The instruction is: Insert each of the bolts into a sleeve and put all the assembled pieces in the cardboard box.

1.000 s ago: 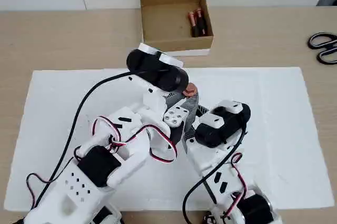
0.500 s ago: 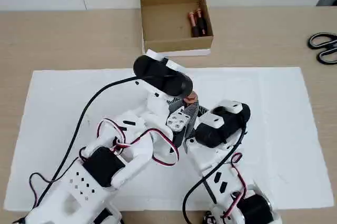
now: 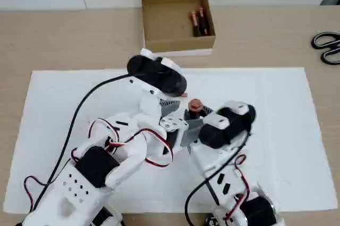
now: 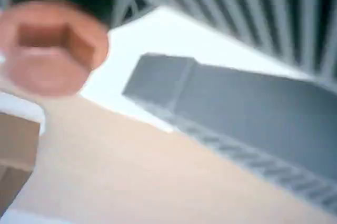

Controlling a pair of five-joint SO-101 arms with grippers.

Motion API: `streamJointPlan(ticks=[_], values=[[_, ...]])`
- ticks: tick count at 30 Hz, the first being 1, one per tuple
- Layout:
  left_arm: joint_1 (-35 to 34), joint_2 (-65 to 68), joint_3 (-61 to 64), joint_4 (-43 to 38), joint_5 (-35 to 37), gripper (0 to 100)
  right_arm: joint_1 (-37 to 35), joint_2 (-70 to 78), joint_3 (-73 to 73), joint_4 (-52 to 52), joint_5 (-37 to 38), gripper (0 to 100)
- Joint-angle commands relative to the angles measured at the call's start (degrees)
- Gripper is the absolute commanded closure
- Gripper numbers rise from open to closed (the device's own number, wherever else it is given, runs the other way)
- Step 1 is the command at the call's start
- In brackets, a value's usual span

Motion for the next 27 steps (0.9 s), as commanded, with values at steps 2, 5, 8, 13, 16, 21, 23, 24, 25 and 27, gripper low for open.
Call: streamJointPlan(ticks=[2, 5, 8, 13, 16, 21, 23, 24, 25, 27], values=[[-6.86, -0.79, -6.64, 4.22, -7.65, 72, 0.13, -0.48, -0.62, -1.10, -0.35, 99.5], [-13.45, -0.88, -10.51, 6.86, -8.62, 72, 0.31, -0.48, -0.62, -1.10, -0.35, 99.5], [-21.36, -0.88, -13.76, 8.44, -8.62, 72, 0.31, -0.22, -0.62, -1.10, -0.35, 99.5], [-40.09, -0.97, -15.96, 8.62, -8.35, 72, 0.40, -0.13, -0.62, -1.10, -0.26, 99.5], [-53.89, -2.37, -15.43, 8.88, -8.26, 72, 0.48, -0.13, -0.62, -1.10, -0.26, 99.5], [-70.86, -6.59, -9.98, 12.75, -8.53, 72, 3.91, 0.13, -2.55, -7.25, -0.18, 99.5], [-73.67, -7.65, -5.93, 14.51, -8.97, 72, 6.46, 2.33, -4.31, -12.79, 0.62, 99.5], [-74.20, -8.09, -3.56, 15.03, -10.20, 72, 7.52, 4.88, -5.80, -15.16, 2.11, 99.5], [-74.46, -8.44, -1.19, 15.30, -11.60, 72, 8.57, 8.40, -7.82, -17.19, 3.78, 99.5], [-74.55, -9.05, 2.77, 15.74, -12.84, 72, 10.33, 17.71, -13.80, -21.58, 5.36, 99.5]])
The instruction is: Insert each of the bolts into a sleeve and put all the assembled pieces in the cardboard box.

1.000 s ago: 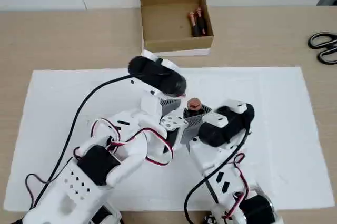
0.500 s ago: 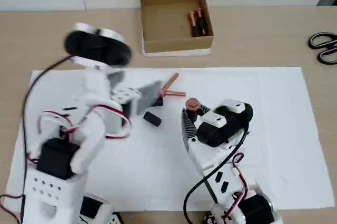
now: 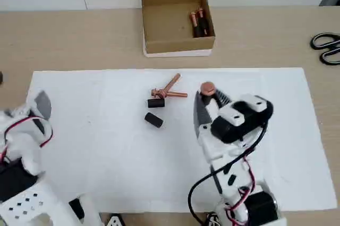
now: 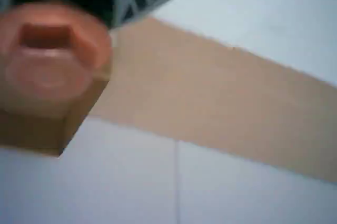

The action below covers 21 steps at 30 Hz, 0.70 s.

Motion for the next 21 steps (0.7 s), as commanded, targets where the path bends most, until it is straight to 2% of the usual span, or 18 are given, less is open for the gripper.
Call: streamJointPlan(ticks=[1, 7, 14, 21], values=[[-1.23, -1.67, 5.41, 0.62, -1.41, 72, 3.03, 15.43, -13.36, -9.71, 2.55, 99.5], [-1.23, -6.24, 8.04, 1.14, -1.49, 72, 3.82, 51.82, -41.76, -20.26, 2.81, 99.5], [-1.23, -13.10, 8.22, 4.75, -2.81, 72, 3.91, 93.41, -75.96, -21.05, 2.81, 99.5], [-1.23, -19.60, 10.33, 5.54, -4.48, 72, 3.91, 127.43, -108.75, -20.53, 2.90, 99.5]])
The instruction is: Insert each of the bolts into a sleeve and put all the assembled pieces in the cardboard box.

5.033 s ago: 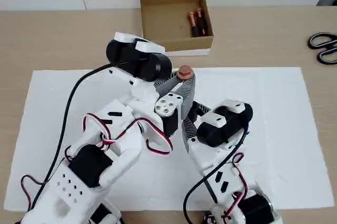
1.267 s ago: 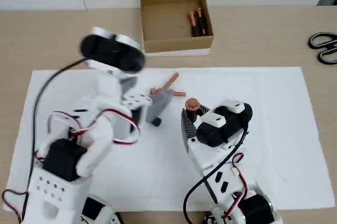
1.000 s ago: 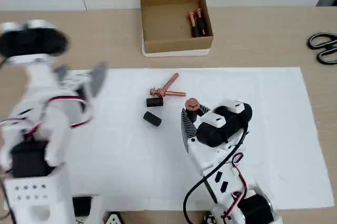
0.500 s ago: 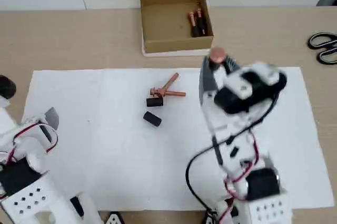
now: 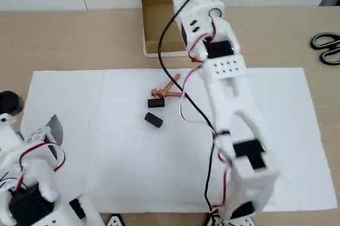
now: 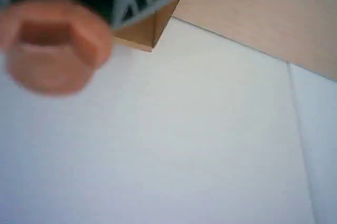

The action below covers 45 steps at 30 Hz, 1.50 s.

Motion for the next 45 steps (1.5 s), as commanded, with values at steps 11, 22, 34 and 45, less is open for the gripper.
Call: streamJointPlan(ticks=[11, 22, 34, 45], values=[[-0.18, -10.64, 3.38, 0.26, -2.46, 72, 1.01, 42.15, -47.21, -1.19, 0.62, 99.4], [-0.18, -10.81, 3.47, 0.26, -2.46, 72, 1.80, 52.09, -52.22, -1.19, 0.62, 89.9], [-0.18, -10.81, 3.47, 0.26, -2.46, 72, 1.80, 50.51, -55.56, 1.19, 0.70, 80.8], [-0.18, -10.99, 3.47, 0.26, -2.46, 72, 1.89, 40.92, -75.16, 26.42, 0.70, 81.2]])
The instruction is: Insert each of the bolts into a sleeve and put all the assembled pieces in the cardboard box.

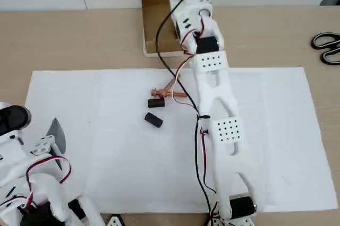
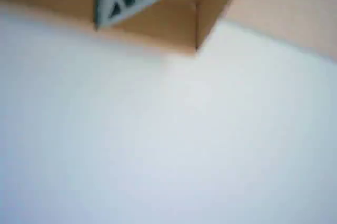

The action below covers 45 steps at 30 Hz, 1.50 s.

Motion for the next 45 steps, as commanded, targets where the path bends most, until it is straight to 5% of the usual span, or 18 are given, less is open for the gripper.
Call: streamJointPlan(ticks=[1, 16, 33, 39, 45], values=[[-0.18, -0.53, -0.22, 0.09, -0.35, 72, 0.31, -8.22, -7.74, 9.80, 0.53, 81.2], [-0.18, -0.62, -0.22, 0.18, -0.35, 72, -2.33, -32.48, -7.12, 61.23, 0.26, 81.2], [-0.18, -0.62, -0.22, 0.18, -0.35, 72, -9.10, -34.24, -4.57, 62.73, 0.53, 81.2], [-0.18, -0.62, -0.22, 0.18, -0.35, 72, -9.54, -44.53, 11.78, 62.73, 2.37, 81.2], [-0.18, -0.62, 0.31, 0.18, -0.35, 72, -9.45, -64.75, 44.57, 62.20, 4.22, 81.2]])
